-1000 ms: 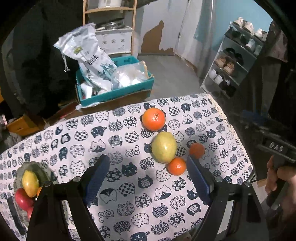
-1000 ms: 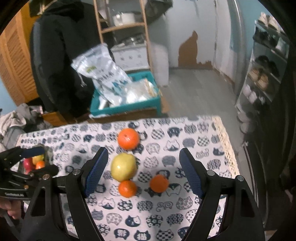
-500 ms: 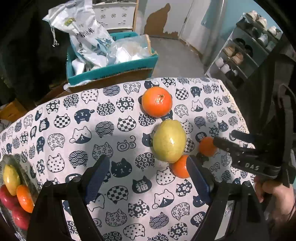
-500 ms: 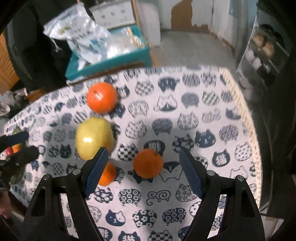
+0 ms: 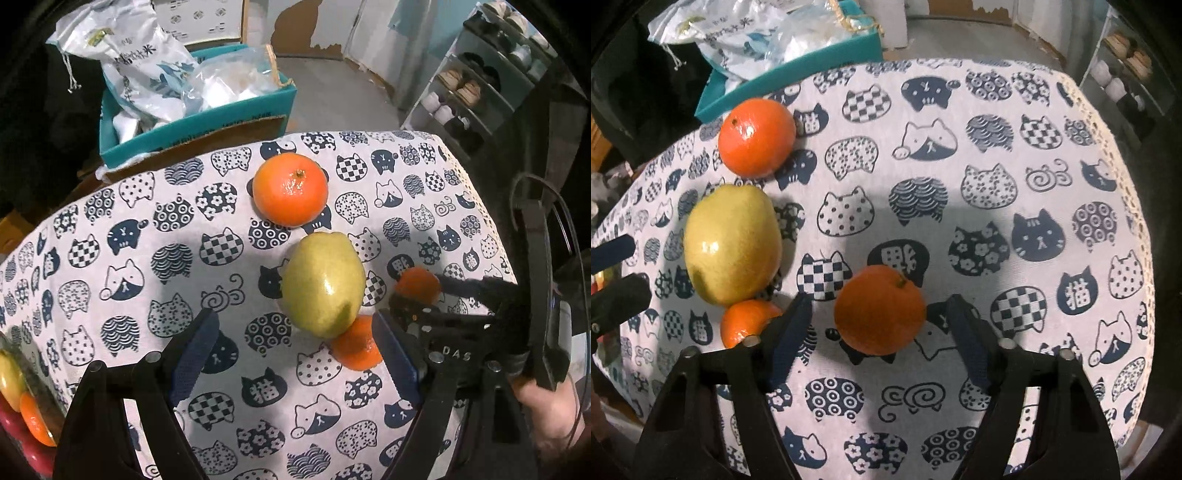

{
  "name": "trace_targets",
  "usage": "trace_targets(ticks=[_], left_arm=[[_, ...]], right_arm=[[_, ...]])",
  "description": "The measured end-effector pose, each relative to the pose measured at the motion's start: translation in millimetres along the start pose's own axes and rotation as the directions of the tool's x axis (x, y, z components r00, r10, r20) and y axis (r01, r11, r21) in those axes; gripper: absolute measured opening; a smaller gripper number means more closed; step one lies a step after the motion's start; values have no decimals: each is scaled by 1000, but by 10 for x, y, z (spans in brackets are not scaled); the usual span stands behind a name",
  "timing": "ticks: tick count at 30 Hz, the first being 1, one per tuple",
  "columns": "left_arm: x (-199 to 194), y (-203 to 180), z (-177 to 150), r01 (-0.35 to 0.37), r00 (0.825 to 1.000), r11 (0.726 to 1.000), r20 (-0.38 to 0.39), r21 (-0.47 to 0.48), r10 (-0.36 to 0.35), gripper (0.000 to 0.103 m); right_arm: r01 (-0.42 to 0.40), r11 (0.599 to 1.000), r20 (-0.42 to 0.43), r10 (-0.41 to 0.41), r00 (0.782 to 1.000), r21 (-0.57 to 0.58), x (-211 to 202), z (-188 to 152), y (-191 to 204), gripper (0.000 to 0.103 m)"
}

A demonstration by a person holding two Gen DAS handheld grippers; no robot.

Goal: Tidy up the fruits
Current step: 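Grasp the yellow pear with the left tool while the right tool grasps an orange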

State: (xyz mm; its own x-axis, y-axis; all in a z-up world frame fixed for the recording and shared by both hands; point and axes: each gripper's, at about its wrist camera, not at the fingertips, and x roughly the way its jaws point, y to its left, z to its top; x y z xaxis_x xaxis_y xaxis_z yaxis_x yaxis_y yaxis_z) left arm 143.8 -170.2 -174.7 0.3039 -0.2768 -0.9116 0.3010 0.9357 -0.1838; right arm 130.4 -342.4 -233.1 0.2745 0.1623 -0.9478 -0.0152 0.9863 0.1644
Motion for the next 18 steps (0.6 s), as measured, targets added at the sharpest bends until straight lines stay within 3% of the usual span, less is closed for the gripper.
trace_targets(ticks=[4,18], left_arm=[[82,-17,37,22,1000,1000,-9,-11,-23,86],[481,-141,170,54,997,998,-58,-43,-56,86]], right_arm=[[3,1000,4,-3,1000,2,36,-13,-5,49],[38,998,112,-44,993,55,-221,104,-175,48]])
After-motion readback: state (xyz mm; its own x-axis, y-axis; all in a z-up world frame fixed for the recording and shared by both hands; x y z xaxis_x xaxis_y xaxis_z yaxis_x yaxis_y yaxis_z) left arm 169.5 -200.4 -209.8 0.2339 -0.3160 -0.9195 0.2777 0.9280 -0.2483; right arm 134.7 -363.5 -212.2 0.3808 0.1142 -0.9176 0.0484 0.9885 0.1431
